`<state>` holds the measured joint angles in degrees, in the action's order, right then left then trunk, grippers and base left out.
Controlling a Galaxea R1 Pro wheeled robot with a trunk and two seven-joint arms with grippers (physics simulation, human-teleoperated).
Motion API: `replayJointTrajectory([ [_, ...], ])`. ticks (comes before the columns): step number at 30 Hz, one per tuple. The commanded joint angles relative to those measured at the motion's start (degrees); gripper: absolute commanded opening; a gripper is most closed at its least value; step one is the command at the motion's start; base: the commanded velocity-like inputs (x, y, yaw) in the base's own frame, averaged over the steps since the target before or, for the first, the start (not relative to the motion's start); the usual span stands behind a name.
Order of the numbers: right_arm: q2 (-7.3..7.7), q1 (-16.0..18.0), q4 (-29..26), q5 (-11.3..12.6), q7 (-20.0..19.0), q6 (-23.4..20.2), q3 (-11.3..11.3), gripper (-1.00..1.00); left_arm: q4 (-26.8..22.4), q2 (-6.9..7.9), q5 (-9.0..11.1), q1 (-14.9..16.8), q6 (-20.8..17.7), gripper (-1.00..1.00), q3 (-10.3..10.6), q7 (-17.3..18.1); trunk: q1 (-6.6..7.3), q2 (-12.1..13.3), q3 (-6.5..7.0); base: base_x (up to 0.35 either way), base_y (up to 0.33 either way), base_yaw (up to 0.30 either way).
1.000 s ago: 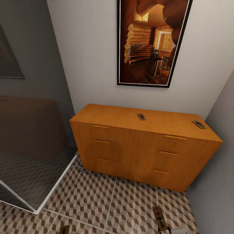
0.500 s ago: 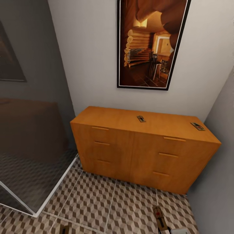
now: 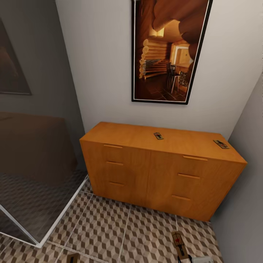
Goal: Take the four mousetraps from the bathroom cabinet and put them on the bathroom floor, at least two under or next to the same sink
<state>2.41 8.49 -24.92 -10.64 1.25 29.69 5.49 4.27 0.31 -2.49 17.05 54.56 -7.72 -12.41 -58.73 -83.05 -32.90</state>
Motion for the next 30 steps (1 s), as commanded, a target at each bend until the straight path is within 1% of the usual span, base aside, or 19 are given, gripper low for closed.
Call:
replayJointTrajectory([
  [1,-0.03,0.04,0.05,-0.43,-0.11,0.19,0.27,-1.00,0.21,0.01,-0.40,0.09,0.29,-1.00,-0.37,-0.25,0.00,-0.03,0.04,0.000,0.000,0.000],
  [16,-0.03,0.04,0.05,-0.43,-0.11,0.21,0.26,-1.00,0.21,-0.02,-0.36,0.09,0.29,-1.00,-0.37,-0.26,0.00,-0.03,1.41,0.000,0.000,0.000],
  [24,-0.03,0.04,0.05,-0.43,-0.11,0.26,0.30,-1.00,0.21,-0.01,-0.37,0.09,0.29,-1.00,-0.37,-0.25,0.00,-0.03,1.60,0.000,0.000,0.004],
  [30,-0.03,0.04,0.05,-0.43,0.14,0.21,0.31,-1.00,0.21,-0.07,-0.38,0.09,0.29,-1.00,-0.37,-0.26,0.00,-0.03,1.61,0.000,0.000,0.167],
])
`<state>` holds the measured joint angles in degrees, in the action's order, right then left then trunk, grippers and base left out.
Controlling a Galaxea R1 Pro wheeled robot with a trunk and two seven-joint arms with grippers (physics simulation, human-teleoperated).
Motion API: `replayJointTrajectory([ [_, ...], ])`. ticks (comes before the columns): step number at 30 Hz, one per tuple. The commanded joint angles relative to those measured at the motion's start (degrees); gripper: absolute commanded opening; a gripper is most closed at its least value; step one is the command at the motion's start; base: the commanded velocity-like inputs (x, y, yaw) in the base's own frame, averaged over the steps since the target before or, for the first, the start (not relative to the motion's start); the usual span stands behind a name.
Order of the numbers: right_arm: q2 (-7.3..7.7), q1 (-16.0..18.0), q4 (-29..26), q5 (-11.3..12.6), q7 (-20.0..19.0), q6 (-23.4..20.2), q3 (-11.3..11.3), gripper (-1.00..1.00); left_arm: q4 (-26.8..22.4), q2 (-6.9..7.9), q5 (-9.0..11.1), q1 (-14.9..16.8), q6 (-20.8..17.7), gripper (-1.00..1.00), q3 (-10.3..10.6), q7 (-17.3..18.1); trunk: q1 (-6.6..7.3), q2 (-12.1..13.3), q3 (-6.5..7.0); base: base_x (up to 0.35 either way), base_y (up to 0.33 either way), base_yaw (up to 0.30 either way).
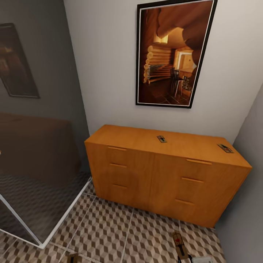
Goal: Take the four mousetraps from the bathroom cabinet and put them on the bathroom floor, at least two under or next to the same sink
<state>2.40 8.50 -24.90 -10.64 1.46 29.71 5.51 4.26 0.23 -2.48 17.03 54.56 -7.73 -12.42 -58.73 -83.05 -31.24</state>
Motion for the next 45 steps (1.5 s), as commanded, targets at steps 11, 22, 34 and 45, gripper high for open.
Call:
replayJointTrajectory([
  [11,-0.11,0.03,0.03,-0.47,1.12,0.17,0.28,-1.00,0.23,-0.05,-0.35,0.11,0.28,-1.00,-0.36,-0.32,0.00,-0.03,-0.05,0.000,0.000,0.247],
  [22,-0.12,0.03,0.03,-0.47,1.17,0.17,0.24,-1.00,0.23,-0.05,-0.38,0.11,0.28,-1.00,-0.36,-0.32,0.00,-0.03,-0.05,0.000,0.000,0.230],
  [34,-0.14,0.03,0.10,-0.51,1.17,0.17,0.20,-1.00,0.23,-0.05,-0.37,0.11,0.28,-1.00,-0.36,-0.32,0.00,-0.03,-0.05,0.000,0.000,0.252],
  [45,-0.12,0.03,0.22,-0.53,1.17,0.17,0.21,-1.00,0.23,-0.05,-0.35,0.11,0.28,-1.00,-0.36,-0.32,0.00,-0.03,-0.05,0.000,0.000,0.253],
])
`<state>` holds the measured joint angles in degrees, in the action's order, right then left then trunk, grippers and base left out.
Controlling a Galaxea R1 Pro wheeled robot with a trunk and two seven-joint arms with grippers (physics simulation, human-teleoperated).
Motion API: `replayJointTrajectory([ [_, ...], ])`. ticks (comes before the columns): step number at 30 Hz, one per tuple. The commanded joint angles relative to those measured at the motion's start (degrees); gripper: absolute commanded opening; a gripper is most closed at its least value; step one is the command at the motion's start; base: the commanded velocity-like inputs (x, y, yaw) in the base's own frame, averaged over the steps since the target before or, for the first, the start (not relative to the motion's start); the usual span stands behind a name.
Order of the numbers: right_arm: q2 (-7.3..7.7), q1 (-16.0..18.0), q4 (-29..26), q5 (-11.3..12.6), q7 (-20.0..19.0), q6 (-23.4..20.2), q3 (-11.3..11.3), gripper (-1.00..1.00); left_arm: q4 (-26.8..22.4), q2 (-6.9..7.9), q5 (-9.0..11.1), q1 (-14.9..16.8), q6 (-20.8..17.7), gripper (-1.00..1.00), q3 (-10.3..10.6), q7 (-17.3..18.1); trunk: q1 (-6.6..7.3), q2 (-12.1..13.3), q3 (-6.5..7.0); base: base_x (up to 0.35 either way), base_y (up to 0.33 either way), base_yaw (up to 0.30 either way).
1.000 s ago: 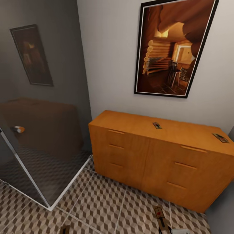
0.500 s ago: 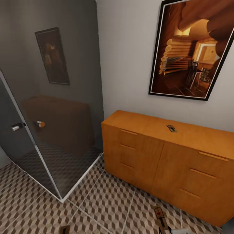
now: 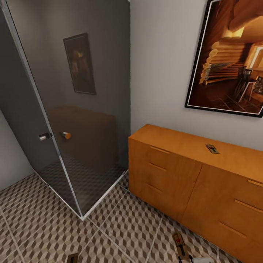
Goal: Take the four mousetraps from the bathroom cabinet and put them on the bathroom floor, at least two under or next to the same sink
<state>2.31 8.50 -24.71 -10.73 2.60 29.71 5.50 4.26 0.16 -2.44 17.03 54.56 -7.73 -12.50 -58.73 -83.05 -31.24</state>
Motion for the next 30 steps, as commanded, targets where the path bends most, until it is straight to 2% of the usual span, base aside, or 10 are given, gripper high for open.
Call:
replayJointTrajectory([
  [1,-0.02,0.03,0.06,-0.44,0.04,0.18,0.21,-1.00,0.23,0.01,-0.38,0.11,0.28,-1.00,-0.35,-0.25,0.00,-0.03,-0.05,0.000,0.000,0.253],
  [30,-0.11,0.03,0.46,-0.44,0.04,0.19,0.21,-1.00,0.23,0.01,-0.44,0.11,-0.33,-1.00,-0.35,-0.25,0.00,-0.03,-0.05,0.000,0.000,0.253],
])
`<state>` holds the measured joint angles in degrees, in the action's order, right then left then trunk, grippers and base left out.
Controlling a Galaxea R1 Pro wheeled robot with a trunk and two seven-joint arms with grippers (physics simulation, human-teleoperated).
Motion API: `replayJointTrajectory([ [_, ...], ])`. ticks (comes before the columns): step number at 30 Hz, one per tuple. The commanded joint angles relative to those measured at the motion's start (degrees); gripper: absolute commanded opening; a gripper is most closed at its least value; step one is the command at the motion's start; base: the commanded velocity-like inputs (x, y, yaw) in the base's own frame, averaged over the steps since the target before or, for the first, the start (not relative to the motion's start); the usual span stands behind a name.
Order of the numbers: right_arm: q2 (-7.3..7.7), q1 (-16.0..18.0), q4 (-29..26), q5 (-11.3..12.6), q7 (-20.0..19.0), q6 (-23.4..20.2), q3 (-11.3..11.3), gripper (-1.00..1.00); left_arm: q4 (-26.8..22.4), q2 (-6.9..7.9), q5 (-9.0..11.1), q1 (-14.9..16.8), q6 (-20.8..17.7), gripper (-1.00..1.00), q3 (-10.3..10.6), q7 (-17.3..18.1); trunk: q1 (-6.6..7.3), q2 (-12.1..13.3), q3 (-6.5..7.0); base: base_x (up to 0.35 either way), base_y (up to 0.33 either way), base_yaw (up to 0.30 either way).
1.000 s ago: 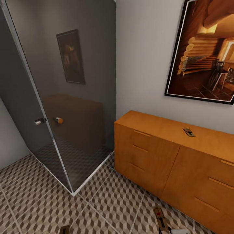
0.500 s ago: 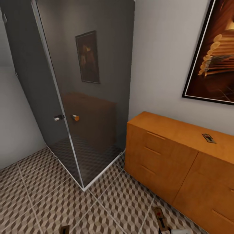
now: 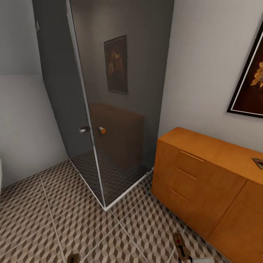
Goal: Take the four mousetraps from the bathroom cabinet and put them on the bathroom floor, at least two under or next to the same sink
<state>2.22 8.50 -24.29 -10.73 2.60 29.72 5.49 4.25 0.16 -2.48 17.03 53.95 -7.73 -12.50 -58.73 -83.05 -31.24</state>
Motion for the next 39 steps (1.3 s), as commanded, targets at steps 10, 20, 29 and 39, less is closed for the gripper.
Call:
replayJointTrajectory([
  [10,-0.03,0.03,0.03,-0.44,0.04,0.20,0.06,-1.00,0.23,0.01,-0.41,0.11,0.28,-1.00,-0.36,-0.25,0.00,-0.03,-0.05,0.000,0.000,0.253],
  [20,-0.03,0.03,0.03,-0.44,0.04,0.25,0.03,-1.00,0.23,0.01,-0.41,0.11,0.28,-1.00,-0.36,-0.25,0.00,-0.03,-0.05,0.000,0.000,0.254],
  [29,-0.03,0.03,0.11,-0.44,0.04,0.25,-0.04,-1.00,0.23,0.01,-0.41,0.11,0.28,-1.00,-0.36,-0.25,0.00,-0.03,-0.05,0.000,0.000,0.254],
  [39,-0.04,0.03,0.39,-0.44,0.04,0.25,-0.04,-1.00,0.23,0.01,-0.41,0.11,0.28,-1.00,-0.36,-0.25,0.00,-0.03,-0.05,0.000,0.000,0.254],
])
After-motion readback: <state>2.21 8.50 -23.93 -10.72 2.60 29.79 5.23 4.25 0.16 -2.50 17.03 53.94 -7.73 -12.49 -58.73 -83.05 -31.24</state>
